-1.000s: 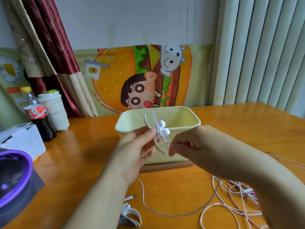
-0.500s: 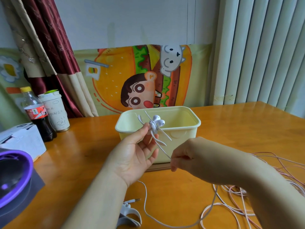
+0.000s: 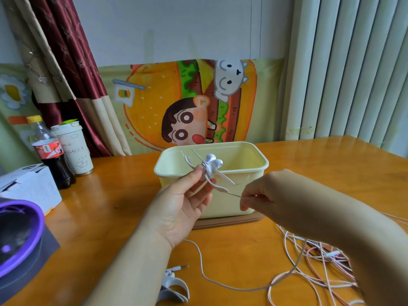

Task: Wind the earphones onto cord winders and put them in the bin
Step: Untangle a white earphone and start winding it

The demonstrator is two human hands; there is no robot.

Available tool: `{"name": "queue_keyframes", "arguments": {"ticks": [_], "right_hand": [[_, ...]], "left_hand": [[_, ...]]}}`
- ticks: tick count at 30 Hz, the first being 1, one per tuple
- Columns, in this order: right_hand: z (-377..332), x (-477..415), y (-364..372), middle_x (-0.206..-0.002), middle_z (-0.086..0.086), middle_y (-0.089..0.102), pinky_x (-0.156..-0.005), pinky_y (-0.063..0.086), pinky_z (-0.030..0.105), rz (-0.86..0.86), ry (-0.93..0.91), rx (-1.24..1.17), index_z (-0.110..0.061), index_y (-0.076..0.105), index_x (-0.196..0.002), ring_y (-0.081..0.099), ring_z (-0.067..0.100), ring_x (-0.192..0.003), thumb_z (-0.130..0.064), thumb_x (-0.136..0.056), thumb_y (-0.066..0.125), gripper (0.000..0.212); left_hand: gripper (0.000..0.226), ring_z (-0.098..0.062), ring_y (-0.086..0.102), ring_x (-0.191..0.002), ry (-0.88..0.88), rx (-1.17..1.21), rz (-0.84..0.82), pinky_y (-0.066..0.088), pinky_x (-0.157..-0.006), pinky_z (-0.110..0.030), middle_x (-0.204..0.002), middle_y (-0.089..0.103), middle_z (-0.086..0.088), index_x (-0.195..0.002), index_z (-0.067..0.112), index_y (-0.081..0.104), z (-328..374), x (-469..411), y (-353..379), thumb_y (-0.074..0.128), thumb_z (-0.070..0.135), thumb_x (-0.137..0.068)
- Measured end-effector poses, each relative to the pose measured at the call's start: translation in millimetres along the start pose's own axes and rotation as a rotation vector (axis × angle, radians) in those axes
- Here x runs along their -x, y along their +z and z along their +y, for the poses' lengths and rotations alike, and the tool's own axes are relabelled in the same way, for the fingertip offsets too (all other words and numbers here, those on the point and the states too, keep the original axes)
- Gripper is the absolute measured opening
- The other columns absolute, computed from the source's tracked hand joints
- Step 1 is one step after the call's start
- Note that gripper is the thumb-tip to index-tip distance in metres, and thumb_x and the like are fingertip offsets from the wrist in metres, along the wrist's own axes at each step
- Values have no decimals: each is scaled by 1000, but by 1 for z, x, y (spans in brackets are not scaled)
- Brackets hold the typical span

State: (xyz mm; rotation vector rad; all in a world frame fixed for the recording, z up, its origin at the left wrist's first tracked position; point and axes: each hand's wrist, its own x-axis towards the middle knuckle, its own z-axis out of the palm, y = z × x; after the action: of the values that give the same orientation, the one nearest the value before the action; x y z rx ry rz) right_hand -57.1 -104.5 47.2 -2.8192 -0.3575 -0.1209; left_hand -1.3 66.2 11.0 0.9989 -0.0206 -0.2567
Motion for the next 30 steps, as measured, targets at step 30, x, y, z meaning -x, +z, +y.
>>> {"name": "queue_keyframes", "arguments": {"ticks": [30], "right_hand": [[16, -19, 0, -72, -21, 58, -60, 39, 3, 626, -24, -378, -30, 62, -83, 55, -5, -67, -30, -89, 60, 7]], "left_hand": [[30, -8, 65, -100, 202, -591, -369, 47, -87, -23, -104, 74, 5, -95, 36, 77, -4, 5, -4, 84, 32, -66]]}}
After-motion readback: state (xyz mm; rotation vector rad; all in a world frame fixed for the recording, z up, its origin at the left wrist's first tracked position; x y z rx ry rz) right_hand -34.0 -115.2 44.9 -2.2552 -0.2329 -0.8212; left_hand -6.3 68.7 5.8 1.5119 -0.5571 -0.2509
